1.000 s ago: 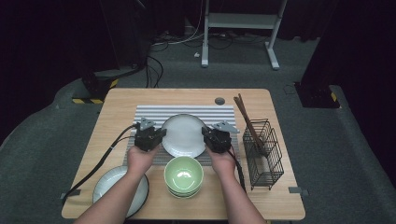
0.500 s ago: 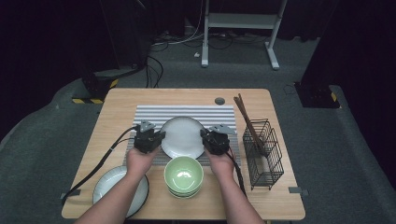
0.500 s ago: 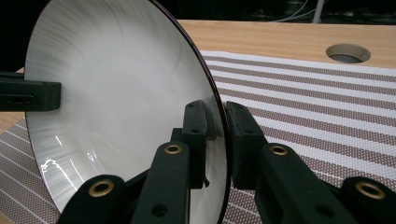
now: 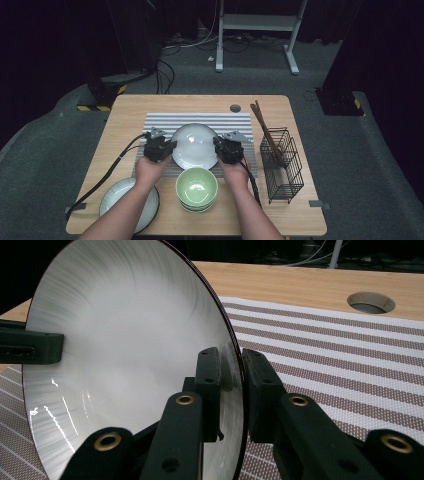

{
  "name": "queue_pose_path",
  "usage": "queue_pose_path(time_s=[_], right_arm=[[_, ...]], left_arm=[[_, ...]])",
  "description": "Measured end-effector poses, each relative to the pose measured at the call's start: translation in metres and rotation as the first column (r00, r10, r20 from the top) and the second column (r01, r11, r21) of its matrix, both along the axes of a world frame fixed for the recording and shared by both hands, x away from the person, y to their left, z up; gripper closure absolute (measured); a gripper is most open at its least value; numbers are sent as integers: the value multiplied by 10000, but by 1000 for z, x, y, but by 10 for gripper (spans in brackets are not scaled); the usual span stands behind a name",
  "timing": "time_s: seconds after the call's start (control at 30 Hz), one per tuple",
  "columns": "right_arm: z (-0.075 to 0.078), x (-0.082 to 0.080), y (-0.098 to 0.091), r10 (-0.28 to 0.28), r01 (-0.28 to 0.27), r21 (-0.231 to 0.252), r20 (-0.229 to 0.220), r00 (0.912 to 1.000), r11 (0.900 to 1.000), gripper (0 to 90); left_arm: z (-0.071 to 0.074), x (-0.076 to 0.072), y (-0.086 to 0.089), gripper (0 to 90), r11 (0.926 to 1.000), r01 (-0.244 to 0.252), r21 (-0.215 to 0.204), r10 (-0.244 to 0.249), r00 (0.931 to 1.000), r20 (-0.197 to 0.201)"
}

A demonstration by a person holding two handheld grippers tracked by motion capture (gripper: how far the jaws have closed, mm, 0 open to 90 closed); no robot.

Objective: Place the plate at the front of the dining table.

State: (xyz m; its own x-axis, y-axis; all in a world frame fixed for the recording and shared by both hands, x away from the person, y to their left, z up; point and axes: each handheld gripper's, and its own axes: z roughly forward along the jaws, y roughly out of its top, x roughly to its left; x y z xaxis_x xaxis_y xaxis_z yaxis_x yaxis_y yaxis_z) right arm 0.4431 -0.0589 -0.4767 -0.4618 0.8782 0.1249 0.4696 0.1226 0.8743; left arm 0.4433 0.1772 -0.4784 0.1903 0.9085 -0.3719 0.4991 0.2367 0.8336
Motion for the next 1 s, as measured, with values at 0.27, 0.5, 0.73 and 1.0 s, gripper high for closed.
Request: queue_pose_path(time_s=[0.27,0.5,0.73,1.0], right_arm=[[-5,8,2,-153,153,26,-47,9999,9999,779],[-11,17,2,-209,207,-82,-223,9995,9998,764],[-13,26,7,-209,194,-385,-391,9990,9991,753],[-19,36,11,-243,212,-510,-603,9979,9985,740]], left_arm=[[-2,8,0,782,9999,65,135,-62,9996,-280],[-5,15,-2,777,10000,-72,14,73,9990,-447],[-8,21,0,767,9999,-117,1,116,9965,-822],[-13,28,2,759,9998,-185,-74,175,9941,-1074]])
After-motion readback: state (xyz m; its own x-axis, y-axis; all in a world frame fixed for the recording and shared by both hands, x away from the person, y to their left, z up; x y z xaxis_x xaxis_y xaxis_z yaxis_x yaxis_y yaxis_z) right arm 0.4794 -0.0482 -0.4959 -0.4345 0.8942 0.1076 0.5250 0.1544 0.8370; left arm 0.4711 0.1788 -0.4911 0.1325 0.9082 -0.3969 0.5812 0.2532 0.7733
